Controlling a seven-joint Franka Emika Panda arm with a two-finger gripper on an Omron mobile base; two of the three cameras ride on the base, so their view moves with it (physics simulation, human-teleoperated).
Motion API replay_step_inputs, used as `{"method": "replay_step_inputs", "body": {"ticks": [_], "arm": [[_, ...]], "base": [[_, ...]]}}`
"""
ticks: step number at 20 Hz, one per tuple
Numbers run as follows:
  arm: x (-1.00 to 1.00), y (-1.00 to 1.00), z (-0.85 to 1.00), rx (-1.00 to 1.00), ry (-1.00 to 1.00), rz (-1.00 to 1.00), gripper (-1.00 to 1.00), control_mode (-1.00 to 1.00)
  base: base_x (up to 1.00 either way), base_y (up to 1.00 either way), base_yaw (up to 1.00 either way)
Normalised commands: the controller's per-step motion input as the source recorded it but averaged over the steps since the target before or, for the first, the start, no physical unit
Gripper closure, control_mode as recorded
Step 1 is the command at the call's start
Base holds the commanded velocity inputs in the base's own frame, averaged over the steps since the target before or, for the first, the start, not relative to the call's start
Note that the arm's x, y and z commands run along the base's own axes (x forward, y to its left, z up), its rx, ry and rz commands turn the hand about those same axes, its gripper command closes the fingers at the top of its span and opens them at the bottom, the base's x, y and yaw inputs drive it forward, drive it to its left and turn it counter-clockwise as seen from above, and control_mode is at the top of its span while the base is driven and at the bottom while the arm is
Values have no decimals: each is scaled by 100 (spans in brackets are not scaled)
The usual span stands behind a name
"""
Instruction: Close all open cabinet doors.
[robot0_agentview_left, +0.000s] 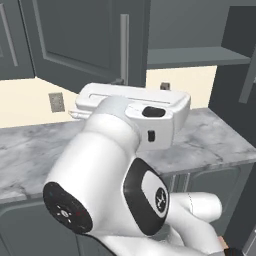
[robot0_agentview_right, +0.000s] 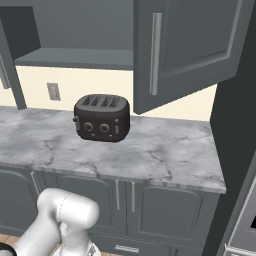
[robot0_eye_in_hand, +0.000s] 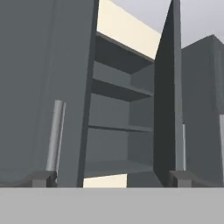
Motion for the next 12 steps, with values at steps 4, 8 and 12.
{"method": "replay_step_inputs", "body": {"ticks": [4, 8, 12], "arm": [[0, 0, 0, 4, 18, 10, -100, -100], [8, 0, 0, 2, 14, 6, -100, -100], [40, 0, -22, -1, 0, 0, -100, -100]], "base": [[0, 0, 0], [0, 0, 0], [0, 0, 0]]}}
